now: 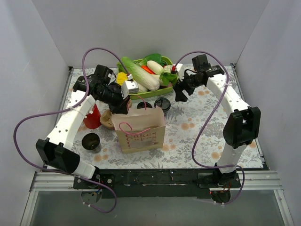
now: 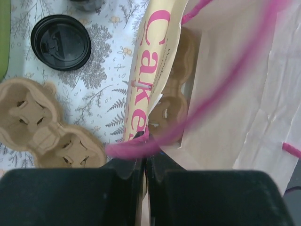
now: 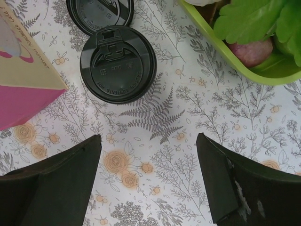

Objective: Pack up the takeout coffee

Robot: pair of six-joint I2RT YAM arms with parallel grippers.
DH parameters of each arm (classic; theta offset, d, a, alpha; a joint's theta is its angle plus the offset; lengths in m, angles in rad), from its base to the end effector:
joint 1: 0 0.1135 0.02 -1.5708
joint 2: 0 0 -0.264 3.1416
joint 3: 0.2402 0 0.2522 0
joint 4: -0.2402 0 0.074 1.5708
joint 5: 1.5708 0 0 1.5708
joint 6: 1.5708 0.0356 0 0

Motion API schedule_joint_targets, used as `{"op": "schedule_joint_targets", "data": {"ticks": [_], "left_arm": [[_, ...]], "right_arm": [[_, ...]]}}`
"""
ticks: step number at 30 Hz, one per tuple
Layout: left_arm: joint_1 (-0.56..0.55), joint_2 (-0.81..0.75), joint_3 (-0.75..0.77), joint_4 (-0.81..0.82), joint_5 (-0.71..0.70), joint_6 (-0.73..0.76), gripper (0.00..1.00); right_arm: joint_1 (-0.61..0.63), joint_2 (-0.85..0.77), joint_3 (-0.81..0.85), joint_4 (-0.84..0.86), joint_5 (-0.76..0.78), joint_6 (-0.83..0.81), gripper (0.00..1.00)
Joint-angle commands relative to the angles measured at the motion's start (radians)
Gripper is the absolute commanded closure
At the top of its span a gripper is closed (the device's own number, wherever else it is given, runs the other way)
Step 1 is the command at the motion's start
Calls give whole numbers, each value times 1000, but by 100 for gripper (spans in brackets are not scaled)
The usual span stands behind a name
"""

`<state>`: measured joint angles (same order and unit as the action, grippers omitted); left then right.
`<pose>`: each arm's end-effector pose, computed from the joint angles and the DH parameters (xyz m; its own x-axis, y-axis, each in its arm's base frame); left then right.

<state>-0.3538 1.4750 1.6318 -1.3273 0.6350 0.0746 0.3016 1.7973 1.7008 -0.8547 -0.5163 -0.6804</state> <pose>0.2435 -0.1124 0.3793 -0.8245 0.3685 -0.4293 0.5588 0.6495 -0.5157 0.3670 0.1326 0.3214 -0.2695 -0.6568 -0.7042 -0.9026 0.4272 -0.0529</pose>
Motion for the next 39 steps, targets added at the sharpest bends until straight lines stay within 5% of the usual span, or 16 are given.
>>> {"op": "schedule_joint_targets", "data": {"ticks": [1, 6, 7, 10, 14, 39], "left_arm": [[13, -44, -65, -58, -89, 25, 100], [29, -81, -121, -55, -146, 31, 100], [29, -82, -122, -55, -150, 25, 87], [29, -84, -130, -53, -161, 17, 70], [29, -81, -130, -53, -175, 13, 61], [29, -1, -58, -55, -198, -41, 57]], "right_arm": [[59, 25, 56, 43, 19, 24, 10], [134, 82, 94, 59, 35, 12, 8], [143, 95, 127, 49, 42, -8, 8], [172, 152, 177, 39, 65, -37, 7], [189, 209, 224, 22, 62, -68, 7], [248, 183, 100, 9, 107, -260, 11]]}}
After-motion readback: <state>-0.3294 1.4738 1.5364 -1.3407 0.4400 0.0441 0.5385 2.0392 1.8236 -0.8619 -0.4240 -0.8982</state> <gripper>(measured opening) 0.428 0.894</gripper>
